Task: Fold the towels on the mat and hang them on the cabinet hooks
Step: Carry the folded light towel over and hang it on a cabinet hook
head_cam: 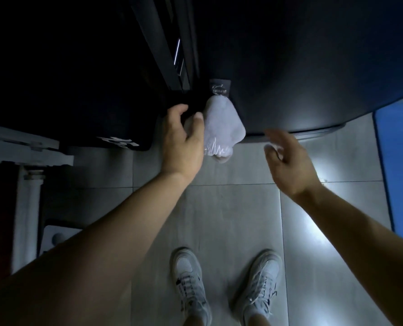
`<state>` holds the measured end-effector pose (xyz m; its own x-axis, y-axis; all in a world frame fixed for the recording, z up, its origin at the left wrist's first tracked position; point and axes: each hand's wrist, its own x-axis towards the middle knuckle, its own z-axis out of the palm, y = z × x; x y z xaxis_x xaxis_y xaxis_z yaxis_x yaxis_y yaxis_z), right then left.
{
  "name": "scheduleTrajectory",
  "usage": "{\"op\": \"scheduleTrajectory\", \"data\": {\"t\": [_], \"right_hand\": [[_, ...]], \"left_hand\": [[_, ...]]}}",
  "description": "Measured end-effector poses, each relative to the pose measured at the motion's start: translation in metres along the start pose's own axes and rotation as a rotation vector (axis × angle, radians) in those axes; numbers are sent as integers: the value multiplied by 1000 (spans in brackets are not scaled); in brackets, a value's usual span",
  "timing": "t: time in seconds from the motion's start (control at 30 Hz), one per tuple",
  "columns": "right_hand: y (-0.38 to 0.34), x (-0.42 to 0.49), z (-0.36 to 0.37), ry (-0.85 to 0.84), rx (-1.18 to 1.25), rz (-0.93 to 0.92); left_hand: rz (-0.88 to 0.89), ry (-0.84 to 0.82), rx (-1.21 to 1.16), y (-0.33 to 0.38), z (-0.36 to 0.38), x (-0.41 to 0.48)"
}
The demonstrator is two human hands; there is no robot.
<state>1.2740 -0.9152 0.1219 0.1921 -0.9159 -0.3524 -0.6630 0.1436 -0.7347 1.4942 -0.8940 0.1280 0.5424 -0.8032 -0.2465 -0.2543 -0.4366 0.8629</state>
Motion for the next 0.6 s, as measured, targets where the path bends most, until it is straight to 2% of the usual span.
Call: {"op": "scheduleTrajectory", "data": {"t": [0.07,0.13,0.4,0.5,0.6], "right_hand": [[1,-29,-25,-31,-123,24],[3,-62,-51,-46,-204,44],[10,-212,-171,97,-278,159],[17,-274,-224,161,-298,241],[29,-335,-271,241,-293,346]], "left_hand": [[126,8,101,21,-12,-17],[255,-61,209,47,-16,-38],[435,-732,710,168,49,-151],[560,-910,843,226,85,-207],[732,-1004,922,279,126,-267]]}}
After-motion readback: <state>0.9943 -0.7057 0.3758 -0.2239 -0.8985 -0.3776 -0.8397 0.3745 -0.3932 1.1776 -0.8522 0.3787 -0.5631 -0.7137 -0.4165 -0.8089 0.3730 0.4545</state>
